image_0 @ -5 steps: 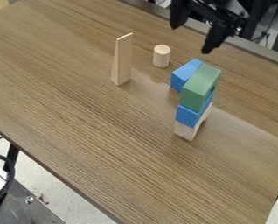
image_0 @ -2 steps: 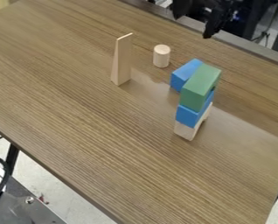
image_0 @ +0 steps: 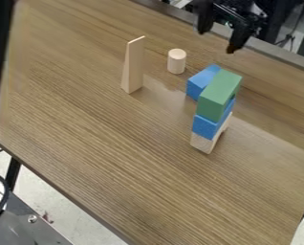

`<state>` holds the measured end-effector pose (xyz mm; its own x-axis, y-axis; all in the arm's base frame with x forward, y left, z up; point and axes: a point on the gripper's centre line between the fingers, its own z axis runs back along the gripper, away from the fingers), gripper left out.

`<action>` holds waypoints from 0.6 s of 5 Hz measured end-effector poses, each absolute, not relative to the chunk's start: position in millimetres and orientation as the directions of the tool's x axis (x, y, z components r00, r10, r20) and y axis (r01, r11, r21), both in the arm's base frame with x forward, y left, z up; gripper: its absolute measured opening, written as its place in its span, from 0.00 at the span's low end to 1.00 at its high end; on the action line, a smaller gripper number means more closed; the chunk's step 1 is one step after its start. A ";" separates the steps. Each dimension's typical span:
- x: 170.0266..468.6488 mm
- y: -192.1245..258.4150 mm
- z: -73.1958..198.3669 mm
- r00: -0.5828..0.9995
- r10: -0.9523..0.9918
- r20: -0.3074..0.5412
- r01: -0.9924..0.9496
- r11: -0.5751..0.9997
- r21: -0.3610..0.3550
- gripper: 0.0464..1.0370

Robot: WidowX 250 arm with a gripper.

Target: Put the blue block on top of the green block

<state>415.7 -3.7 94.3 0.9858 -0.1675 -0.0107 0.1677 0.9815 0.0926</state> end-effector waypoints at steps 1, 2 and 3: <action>420.6 -5.8 86.9 0.983 -0.183 -0.034 0.185 0.980 0.078 0.96; 417.6 -8.2 78.5 0.982 -0.185 -0.040 0.187 0.981 0.052 0.96; 408.5 -6.8 64.0 0.981 -0.181 -0.068 0.184 0.983 0.030 0.96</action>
